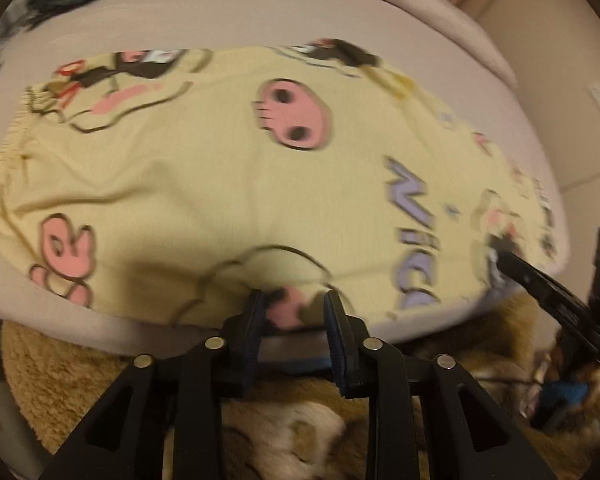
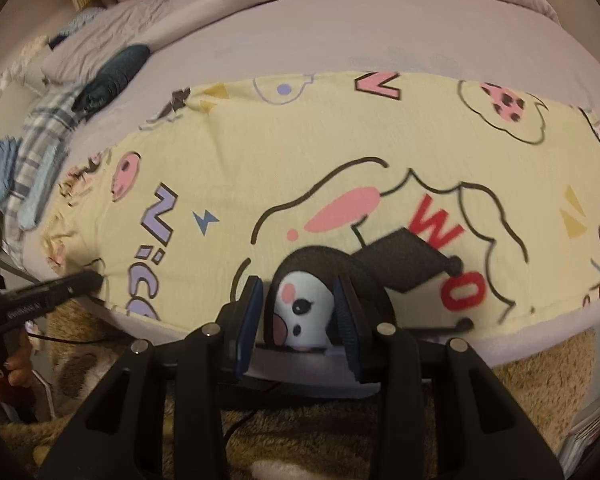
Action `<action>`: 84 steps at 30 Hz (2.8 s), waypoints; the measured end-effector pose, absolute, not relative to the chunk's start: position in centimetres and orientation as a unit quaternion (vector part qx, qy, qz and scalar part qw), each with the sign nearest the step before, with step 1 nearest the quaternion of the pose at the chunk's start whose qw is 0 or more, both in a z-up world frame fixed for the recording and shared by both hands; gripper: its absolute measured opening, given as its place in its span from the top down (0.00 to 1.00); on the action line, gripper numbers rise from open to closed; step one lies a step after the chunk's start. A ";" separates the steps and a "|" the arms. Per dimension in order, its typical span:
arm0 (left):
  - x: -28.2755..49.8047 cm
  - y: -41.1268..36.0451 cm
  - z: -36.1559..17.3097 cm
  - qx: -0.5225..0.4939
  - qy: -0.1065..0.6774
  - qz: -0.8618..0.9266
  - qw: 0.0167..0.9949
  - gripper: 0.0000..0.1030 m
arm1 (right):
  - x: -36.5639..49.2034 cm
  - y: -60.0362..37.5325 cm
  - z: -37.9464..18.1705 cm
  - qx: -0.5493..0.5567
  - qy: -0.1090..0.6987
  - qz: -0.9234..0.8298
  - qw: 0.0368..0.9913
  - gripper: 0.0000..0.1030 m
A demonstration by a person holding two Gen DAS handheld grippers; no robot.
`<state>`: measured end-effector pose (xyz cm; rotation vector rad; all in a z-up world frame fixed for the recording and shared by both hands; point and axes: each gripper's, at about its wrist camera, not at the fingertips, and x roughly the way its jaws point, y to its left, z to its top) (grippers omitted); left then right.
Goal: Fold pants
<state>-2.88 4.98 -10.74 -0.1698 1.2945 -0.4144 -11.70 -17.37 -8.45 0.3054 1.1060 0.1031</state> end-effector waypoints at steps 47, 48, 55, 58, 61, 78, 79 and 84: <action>6.4 -9.1 -10.9 -0.149 0.591 -0.352 0.710 0.33 | -7.0 -16.0 -8.3 0.176 0.450 0.158 0.861 0.87; 6.6 -9.3 -11.1 -0.148 0.595 -0.352 0.708 0.33 | -6.8 -15.4 -8.6 0.174 0.453 0.157 0.860 0.87; 7.6 -10.1 -9.1 -0.165 0.574 -0.345 0.725 0.87 | -6.3 -14.7 -6.4 0.171 0.440 0.174 0.864 0.87; 6.7 -8.7 -6.9 -0.147 0.541 -0.331 0.759 0.90 | -6.3 -13.3 -5.2 0.166 0.430 0.190 0.867 0.87; 5.8 -7.1 -5.1 -0.107 0.521 -0.304 0.791 0.90 | -5.8 -11.1 -4.7 0.158 0.420 0.216 0.867 0.87; 4.1 -4.1 -5.7 -0.044 0.517 -0.242 0.820 0.88 | -3.6 -7.0 -5.2 0.057 0.469 0.167 0.865 0.32; 4.0 -4.0 -5.4 -0.057 0.513 -0.259 0.817 0.88 | -3.8 -7.3 -4.7 0.049 0.465 0.150 0.871 0.30; 2.9 -5.5 -6.9 -0.087 0.528 -0.318 0.782 0.87 | -5.4 -11.5 -5.9 0.053 0.470 0.085 0.877 0.29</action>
